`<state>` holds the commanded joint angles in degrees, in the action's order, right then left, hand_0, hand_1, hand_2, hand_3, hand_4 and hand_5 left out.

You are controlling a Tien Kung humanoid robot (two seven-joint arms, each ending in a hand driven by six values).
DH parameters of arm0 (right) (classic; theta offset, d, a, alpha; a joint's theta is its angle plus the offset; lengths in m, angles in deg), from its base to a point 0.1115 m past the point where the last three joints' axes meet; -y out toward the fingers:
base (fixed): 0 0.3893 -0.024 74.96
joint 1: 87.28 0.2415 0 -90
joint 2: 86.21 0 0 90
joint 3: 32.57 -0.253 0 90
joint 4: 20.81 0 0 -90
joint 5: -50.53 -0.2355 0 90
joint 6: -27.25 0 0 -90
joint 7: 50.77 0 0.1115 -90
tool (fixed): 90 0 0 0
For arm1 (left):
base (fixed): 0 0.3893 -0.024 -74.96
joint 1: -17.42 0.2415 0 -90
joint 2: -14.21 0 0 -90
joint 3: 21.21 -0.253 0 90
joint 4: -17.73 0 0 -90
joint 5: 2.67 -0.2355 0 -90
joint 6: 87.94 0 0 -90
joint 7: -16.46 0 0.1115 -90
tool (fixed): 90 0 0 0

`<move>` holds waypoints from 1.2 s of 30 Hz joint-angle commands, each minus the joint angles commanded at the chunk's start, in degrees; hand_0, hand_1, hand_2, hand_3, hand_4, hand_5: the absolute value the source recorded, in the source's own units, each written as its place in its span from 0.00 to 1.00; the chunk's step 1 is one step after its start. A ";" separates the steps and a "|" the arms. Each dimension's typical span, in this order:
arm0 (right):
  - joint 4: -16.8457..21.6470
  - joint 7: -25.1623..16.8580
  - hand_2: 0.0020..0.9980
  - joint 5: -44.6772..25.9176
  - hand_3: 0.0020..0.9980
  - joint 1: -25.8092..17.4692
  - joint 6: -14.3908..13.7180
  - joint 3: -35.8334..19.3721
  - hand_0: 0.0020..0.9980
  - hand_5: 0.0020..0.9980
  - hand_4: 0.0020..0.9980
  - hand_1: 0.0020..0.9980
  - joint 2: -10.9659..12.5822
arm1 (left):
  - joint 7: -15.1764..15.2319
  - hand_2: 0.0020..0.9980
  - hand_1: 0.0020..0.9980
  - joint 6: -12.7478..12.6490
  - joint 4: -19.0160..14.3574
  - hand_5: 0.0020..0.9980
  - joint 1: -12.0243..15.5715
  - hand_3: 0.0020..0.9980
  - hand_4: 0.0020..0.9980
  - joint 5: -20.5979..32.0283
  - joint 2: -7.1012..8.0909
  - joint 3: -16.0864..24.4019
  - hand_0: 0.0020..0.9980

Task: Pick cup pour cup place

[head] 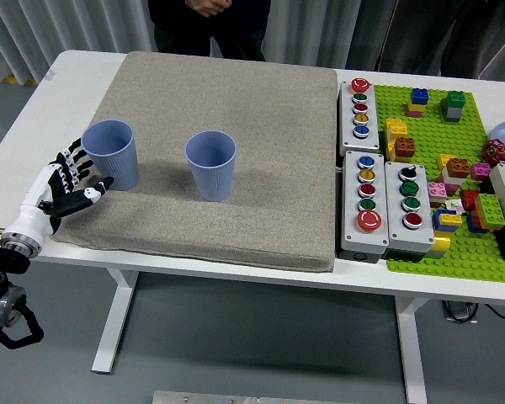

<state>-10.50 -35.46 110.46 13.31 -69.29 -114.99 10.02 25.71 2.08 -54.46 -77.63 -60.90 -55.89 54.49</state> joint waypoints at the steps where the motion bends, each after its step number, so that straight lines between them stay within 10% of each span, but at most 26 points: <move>1: 0.00 0.01 0.66 0.02 0.62 0.03 0.00 -0.02 0.72 0.27 0.00 0.67 -0.01 | 0.00 1.00 0.94 -0.05 0.25 0.06 -0.22 1.00 0.81 0.17 -0.03 -0.07 0.95; 3: 0.00 0.02 0.66 0.02 0.62 0.08 0.00 -0.02 0.72 0.27 0.00 0.67 -0.01 | -0.01 1.00 0.94 -0.15 0.55 0.06 -0.49 1.00 0.81 0.54 -0.07 -0.17 0.95; 4: 0.00 0.02 0.66 0.00 0.62 0.10 0.01 -0.01 0.72 0.27 0.00 0.67 0.00 | -0.02 1.00 0.94 -0.22 0.63 0.28 -0.58 1.00 0.92 0.75 -0.09 -0.21 0.95; 36: 0.00 -0.13 0.66 -0.40 0.62 0.67 0.23 -0.01 0.72 0.26 0.00 0.67 0.06 | -0.53 1.00 0.94 -0.56 1.69 0.28 -2.30 1.00 0.92 -0.75 -0.37 -1.10 0.95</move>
<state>-10.50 -35.59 110.05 13.98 -69.06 -115.00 10.09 25.18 1.52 -52.77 -79.94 -61.65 -56.26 53.38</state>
